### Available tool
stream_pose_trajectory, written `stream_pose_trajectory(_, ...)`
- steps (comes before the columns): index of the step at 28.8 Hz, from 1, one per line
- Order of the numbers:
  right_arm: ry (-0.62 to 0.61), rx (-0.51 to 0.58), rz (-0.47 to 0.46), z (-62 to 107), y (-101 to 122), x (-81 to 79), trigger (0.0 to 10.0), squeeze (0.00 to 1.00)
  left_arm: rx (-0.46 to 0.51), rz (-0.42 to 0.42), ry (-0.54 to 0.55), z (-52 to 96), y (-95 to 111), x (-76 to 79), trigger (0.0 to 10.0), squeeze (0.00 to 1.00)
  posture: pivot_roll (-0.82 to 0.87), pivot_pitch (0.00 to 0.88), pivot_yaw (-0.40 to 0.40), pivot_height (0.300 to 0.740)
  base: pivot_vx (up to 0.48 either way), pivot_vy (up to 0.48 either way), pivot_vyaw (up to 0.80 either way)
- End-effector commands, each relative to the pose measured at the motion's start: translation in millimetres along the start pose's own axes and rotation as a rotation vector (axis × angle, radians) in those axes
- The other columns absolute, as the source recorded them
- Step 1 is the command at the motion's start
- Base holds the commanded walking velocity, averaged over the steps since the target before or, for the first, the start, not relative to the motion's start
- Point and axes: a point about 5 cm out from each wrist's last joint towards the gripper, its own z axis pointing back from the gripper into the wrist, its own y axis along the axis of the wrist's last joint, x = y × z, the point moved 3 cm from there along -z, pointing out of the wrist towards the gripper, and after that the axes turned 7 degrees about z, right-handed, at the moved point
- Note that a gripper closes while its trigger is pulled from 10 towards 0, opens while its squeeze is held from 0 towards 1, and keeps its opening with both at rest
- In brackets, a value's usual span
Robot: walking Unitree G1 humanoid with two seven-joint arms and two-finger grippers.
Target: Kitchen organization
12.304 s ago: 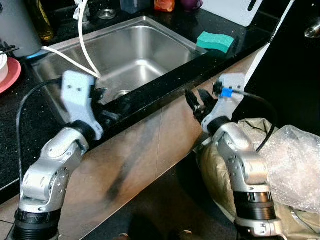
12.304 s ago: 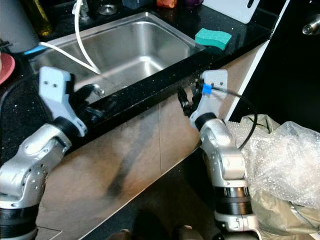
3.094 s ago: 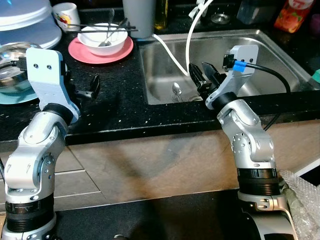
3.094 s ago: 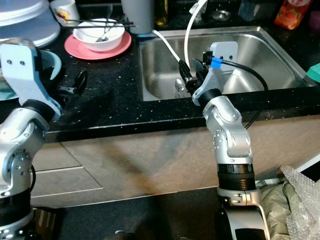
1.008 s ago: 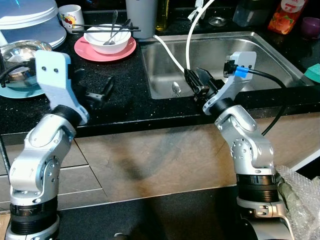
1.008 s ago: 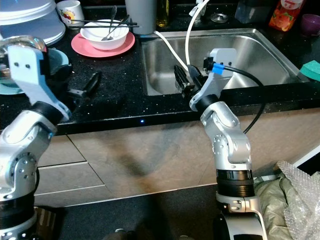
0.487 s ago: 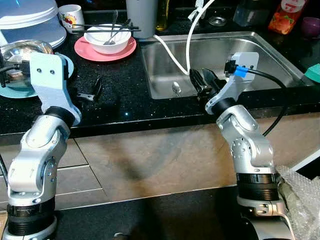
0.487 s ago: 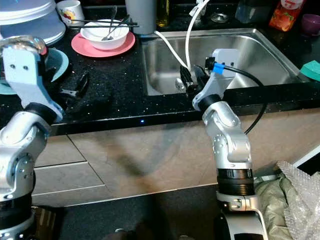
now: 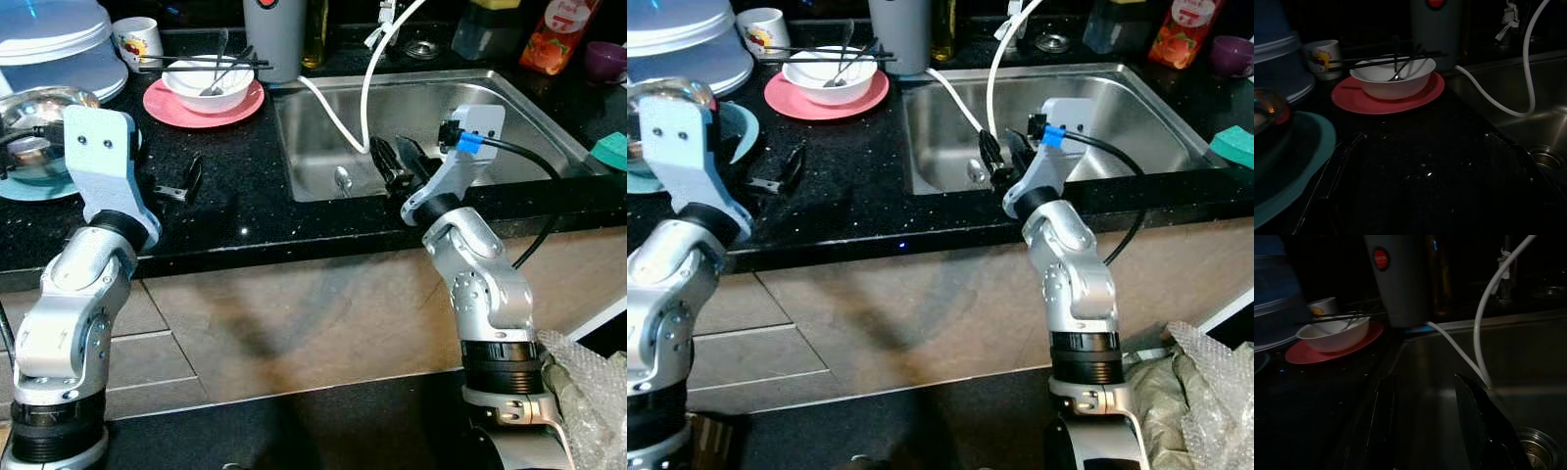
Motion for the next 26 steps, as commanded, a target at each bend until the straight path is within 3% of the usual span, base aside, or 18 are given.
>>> stream_pose_trajectory(1, -0.005, -0.003, 0.015, -0.9, -0.8, 1.0, 10.0, 0.00, 0.003, -0.012, 0.007, 1.9, 0.5, -3.0, 10.0, 0.00, 0.05, 0.102, -0.024, 0.740, 0.480, 0.000, 0.00)
stream_pose_trajectory(26, -0.004, -0.006, 0.013, -1.7, -1.7, 1.0, 10.0, 0.00, 0.010, -0.003, 0.000, 2.4, 1.7, -2.3, 10.0, 0.00, 0.06, 0.104, -0.025, 0.740, 0.446, 0.000, 0.00)
